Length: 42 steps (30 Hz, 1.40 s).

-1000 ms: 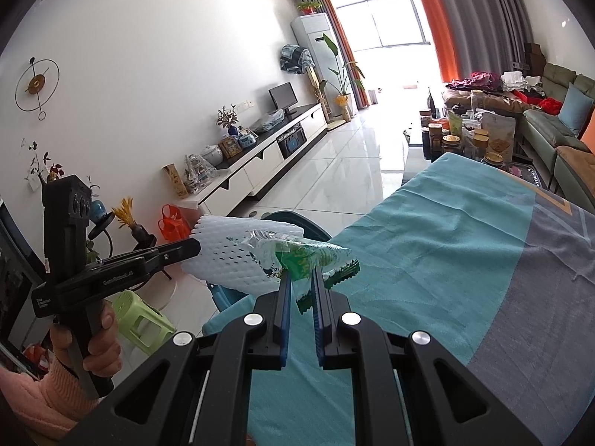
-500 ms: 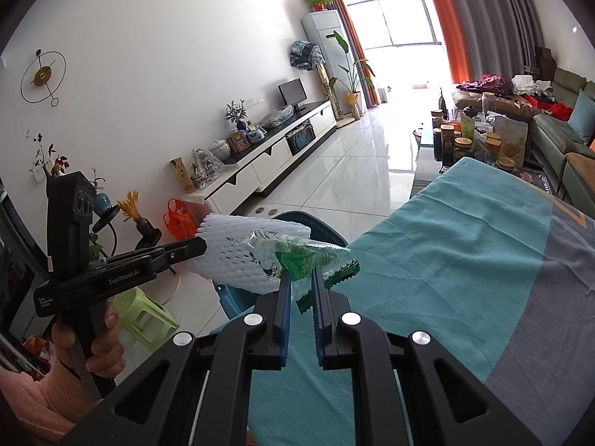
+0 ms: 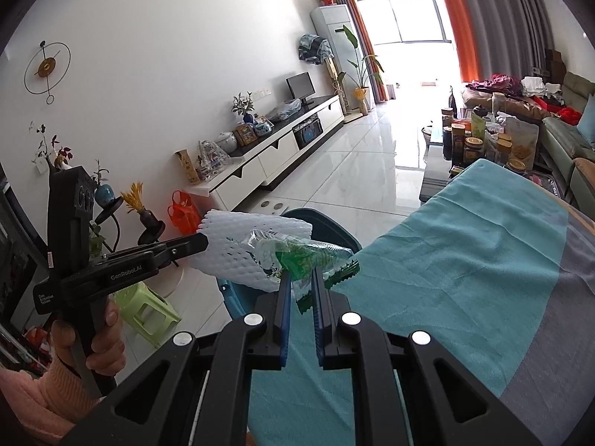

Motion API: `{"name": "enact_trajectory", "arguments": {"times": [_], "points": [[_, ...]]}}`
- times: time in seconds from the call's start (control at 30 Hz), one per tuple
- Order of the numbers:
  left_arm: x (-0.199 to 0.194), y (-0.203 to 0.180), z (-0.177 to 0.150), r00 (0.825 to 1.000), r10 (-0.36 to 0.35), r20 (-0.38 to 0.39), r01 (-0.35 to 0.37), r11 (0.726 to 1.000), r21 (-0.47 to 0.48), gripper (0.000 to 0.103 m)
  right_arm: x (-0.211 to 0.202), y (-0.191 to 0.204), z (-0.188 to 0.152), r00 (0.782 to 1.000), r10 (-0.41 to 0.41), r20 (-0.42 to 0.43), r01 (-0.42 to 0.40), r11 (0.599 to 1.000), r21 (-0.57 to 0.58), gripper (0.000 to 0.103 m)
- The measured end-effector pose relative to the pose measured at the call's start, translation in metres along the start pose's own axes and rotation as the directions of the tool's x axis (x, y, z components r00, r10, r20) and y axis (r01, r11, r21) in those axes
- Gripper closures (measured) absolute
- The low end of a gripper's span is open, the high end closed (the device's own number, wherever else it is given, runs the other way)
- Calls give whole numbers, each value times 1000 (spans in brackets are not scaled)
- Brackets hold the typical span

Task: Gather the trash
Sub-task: 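Carry the foam net and plastic bag over to the teal trash bin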

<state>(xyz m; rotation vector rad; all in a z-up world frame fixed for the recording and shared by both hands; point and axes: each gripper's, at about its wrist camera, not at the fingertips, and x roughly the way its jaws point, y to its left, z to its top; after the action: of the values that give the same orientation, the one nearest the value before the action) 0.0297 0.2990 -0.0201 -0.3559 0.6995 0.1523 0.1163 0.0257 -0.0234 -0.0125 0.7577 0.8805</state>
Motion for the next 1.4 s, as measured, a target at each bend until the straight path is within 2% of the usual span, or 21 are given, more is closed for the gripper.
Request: {"name": "enact_trajectory", "arguments": {"times": [0.37,1.4], "points": [[3,14,2,1000,25,-2,-25,999,-30,91,16,4,7,1000,5,-22,-5,1000,-25,93],[26,25,4,995,101,-23,-102,993,-52,91,57,12,16,995,30,-100,-36,998,-60,93]]}}
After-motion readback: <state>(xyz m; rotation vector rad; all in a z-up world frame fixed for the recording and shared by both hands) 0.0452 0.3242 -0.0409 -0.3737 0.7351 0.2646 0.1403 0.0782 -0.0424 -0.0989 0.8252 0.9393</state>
